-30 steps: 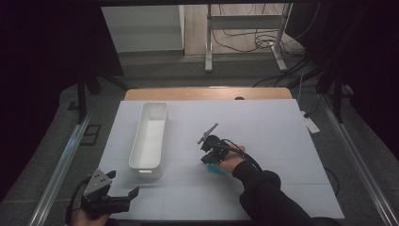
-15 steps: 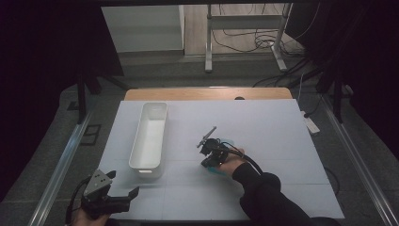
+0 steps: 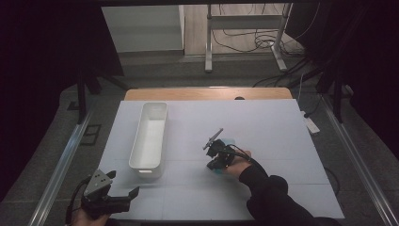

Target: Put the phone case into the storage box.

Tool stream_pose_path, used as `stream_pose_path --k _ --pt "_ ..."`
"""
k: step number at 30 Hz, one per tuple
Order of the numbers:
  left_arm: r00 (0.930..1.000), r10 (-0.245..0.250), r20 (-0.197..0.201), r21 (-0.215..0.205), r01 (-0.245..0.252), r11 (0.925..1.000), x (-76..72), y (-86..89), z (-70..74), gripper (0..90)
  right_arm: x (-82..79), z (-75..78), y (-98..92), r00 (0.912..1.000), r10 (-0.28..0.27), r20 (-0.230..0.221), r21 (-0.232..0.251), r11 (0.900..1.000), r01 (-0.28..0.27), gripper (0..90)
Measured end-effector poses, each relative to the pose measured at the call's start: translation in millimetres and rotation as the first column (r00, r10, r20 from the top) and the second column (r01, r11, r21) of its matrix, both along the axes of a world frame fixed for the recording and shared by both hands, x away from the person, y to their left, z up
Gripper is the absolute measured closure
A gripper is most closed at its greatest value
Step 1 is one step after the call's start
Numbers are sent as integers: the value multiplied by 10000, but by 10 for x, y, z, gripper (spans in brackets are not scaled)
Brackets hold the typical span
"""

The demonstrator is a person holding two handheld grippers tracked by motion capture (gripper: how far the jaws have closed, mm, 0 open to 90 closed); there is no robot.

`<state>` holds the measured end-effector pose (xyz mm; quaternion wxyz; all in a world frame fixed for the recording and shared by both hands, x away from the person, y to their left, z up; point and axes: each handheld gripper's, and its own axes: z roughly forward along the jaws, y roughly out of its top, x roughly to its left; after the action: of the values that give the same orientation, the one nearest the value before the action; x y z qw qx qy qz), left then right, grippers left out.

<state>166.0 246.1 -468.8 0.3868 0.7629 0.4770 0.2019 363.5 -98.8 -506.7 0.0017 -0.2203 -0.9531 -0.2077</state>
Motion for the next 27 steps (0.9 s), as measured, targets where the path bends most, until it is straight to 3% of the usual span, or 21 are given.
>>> stream_pose_path --k 27 --pt "10000 16 -12 22 -15 10000 2 -3 1 36 -27 32 -467 9987 -503 30 -154 9986 503 891"
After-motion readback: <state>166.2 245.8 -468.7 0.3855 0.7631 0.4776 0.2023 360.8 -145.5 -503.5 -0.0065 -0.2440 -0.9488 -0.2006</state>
